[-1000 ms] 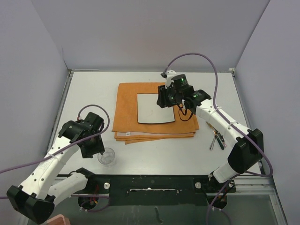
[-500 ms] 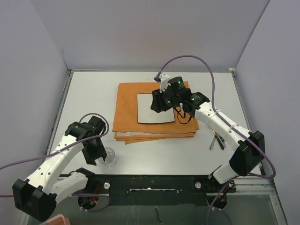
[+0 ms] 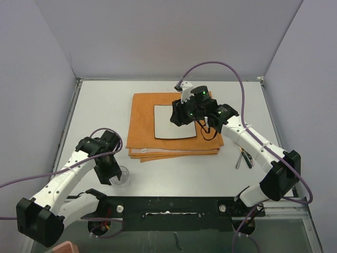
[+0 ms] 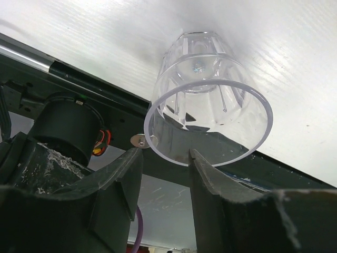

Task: Set the dinner table for one person
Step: Pick up the cup at the center of the board, then place the cup on the napkin.

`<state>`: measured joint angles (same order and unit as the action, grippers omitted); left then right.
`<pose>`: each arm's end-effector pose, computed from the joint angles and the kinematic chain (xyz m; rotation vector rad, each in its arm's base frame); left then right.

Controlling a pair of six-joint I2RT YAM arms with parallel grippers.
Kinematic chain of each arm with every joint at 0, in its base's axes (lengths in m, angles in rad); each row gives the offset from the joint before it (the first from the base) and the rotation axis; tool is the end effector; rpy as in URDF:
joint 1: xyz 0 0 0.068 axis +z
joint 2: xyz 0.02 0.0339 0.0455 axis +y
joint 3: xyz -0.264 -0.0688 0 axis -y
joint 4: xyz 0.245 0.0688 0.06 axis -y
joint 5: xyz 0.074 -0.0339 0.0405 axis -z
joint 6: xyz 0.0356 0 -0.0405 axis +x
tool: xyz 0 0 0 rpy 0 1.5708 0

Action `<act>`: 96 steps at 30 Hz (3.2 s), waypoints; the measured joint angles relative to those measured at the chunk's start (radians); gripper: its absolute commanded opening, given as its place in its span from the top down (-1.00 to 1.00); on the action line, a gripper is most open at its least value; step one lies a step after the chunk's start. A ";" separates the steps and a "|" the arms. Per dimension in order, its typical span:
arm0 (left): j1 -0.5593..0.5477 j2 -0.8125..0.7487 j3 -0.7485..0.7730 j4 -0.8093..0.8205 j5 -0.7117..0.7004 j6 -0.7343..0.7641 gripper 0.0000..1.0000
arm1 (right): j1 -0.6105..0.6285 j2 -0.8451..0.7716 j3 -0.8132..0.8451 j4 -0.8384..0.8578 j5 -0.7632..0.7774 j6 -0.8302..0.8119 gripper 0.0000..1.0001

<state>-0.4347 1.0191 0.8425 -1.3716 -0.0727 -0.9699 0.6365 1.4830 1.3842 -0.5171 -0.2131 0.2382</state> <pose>0.1243 -0.0549 0.2449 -0.8148 2.9669 0.0630 0.2652 0.2054 0.3492 -0.5701 2.1922 0.7147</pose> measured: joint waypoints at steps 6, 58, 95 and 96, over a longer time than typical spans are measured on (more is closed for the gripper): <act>-0.003 -0.025 -0.040 0.007 0.008 -0.041 0.35 | 0.000 0.000 0.000 0.000 0.005 0.000 0.23; -0.054 1.052 1.151 0.396 -0.047 0.288 1.00 | -0.192 0.013 0.021 -0.154 0.416 0.140 0.00; -0.078 1.295 1.340 0.463 0.108 0.287 1.00 | -0.225 0.252 0.202 -0.172 0.370 0.213 0.04; -0.079 1.299 1.340 0.467 0.110 0.284 1.00 | -0.225 0.252 0.203 -0.171 0.370 0.213 0.04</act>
<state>-0.5137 2.3177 2.1826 -0.9043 0.0372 -0.6857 0.4118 1.7351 1.5871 -0.6880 0.1566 0.4511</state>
